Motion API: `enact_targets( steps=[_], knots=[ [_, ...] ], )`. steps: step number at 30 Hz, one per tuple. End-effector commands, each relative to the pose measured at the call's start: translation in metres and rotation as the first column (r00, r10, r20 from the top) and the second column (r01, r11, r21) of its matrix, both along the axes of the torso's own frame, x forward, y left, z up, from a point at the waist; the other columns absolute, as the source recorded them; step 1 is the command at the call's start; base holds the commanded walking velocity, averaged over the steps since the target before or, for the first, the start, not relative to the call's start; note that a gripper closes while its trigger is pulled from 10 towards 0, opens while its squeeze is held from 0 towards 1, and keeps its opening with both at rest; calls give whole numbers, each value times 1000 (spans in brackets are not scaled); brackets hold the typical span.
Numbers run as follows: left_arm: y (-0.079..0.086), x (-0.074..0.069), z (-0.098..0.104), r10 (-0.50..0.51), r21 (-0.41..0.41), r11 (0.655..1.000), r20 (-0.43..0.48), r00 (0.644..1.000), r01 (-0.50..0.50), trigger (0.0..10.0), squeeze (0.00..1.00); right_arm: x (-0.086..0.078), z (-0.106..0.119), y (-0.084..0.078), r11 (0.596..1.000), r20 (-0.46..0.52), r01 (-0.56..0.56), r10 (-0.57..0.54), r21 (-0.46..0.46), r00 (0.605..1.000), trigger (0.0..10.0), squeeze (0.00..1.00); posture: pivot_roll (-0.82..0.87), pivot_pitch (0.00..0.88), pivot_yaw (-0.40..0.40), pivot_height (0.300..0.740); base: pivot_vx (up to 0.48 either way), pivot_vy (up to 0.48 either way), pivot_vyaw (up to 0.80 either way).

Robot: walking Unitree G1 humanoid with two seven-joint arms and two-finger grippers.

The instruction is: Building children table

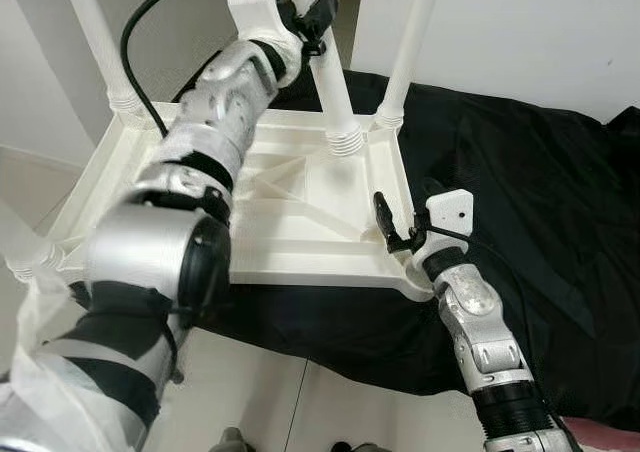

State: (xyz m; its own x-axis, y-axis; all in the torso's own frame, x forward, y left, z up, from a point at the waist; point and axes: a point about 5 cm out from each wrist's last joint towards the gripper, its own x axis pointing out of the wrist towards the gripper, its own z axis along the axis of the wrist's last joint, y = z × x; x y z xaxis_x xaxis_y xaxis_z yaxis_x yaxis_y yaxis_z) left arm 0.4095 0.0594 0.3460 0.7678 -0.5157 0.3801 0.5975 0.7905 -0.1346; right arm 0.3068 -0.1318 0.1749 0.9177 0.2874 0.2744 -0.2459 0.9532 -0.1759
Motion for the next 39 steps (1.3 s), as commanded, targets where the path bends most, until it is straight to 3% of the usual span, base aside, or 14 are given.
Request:
enact_targets(
  steps=[1, 8, 14, 15, 17, 27, 39],
  knots=[
    [-7, -6, 6, -10, 8, 1000, 61, 998, 9, 10000, 0, 0, 3, 3, 999, -6, -31, 31, -12, 1000, 10000, 0, -31, 79, -28, 740, 0, 0, 0],
    [-32, -22, -2, -56, 57, 997, 139, 989, 48, 10000, 0, 2, 9, 6, 998, -13, -53, 53, -40, 999, 10000, 0, -32, 79, -25, 740, 0, 0, 0],
    [-40, -30, -4, -71, 67, 996, 164, 984, 61, 10000, 0, 5, 12, 5, 998, -14, -42, 41, -37, 999, 10000, 0, -31, 84, -22, 740, 0, 0, 0],
    [-51, -40, -10, -88, 83, 994, 177, 980, 74, 10000, 0, 8, 18, 4, 999, -5, -6, 6, -35, 1000, 10000, 0, -25, 98, -19, 740, 0, 0, 0],
    [-58, -46, -15, -99, 96, 992, 178, 979, 83, 10000, 0, 9, 22, 2, 999, 1, 18, -18, -30, 1000, 10000, 0, -24, 100, -19, 740, 0, 0, 0],
    [-71, -61, -25, -123, 122, 987, 176, 977, 102, 10000, 0, 13, 27, -5, 997, 18, 77, -76, -29, 997, 10000, 0, -16, 102, -24, 740, 0, 0, 0],
    [-84, -81, -31, -169, 149, 978, 174, 970, 144, 10000, 0, 30, 36, -14, 991, 25, 126, -125, -49, 992, 10000, 0, -2, 96, -44, 740, 0, 0, 0]
  ],
)
